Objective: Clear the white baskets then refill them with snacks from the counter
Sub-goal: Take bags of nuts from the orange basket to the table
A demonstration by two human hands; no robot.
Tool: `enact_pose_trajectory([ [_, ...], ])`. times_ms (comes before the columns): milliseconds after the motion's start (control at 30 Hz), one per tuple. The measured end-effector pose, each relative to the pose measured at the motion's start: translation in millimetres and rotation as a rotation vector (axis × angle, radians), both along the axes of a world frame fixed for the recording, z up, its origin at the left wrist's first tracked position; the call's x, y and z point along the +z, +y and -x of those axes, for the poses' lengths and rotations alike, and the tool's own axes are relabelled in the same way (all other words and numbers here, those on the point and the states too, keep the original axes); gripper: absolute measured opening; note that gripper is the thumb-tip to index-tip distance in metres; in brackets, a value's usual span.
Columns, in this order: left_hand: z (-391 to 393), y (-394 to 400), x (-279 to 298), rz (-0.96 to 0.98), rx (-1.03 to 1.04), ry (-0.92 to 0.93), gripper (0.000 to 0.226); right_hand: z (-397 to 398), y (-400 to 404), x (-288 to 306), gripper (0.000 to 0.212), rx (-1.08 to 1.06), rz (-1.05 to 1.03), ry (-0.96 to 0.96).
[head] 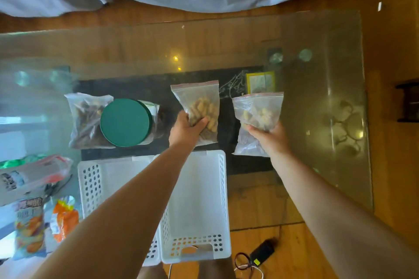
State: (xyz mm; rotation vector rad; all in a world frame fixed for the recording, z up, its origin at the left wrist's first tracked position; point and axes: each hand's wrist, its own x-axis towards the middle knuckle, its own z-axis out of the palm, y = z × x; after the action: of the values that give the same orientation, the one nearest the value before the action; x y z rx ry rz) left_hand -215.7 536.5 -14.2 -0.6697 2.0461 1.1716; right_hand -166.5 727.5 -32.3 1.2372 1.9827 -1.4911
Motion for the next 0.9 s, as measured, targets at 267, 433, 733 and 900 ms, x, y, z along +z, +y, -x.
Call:
enact_pose_trajectory([
  [267, 1, -5, -28, 0.014, -0.046, -0.091, 0.056, 17, -9, -26, 0.067, 0.023, 0.008, -0.077],
  [433, 0, -8, -34, 0.044, -0.077, -0.078, 0.056, 26, -14, -33, 0.071, 0.037, 0.007, -0.123],
  [733, 2, -15, -20, -0.065, 0.072, -0.129, 0.058, 25, -13, -30, 0.067, 0.023, -0.003, -0.148],
  [900, -6, -20, 6, -0.147, 0.039, -0.134, 0.067, 20, -11, -20, 0.085, -0.004, -0.024, -0.135],
])
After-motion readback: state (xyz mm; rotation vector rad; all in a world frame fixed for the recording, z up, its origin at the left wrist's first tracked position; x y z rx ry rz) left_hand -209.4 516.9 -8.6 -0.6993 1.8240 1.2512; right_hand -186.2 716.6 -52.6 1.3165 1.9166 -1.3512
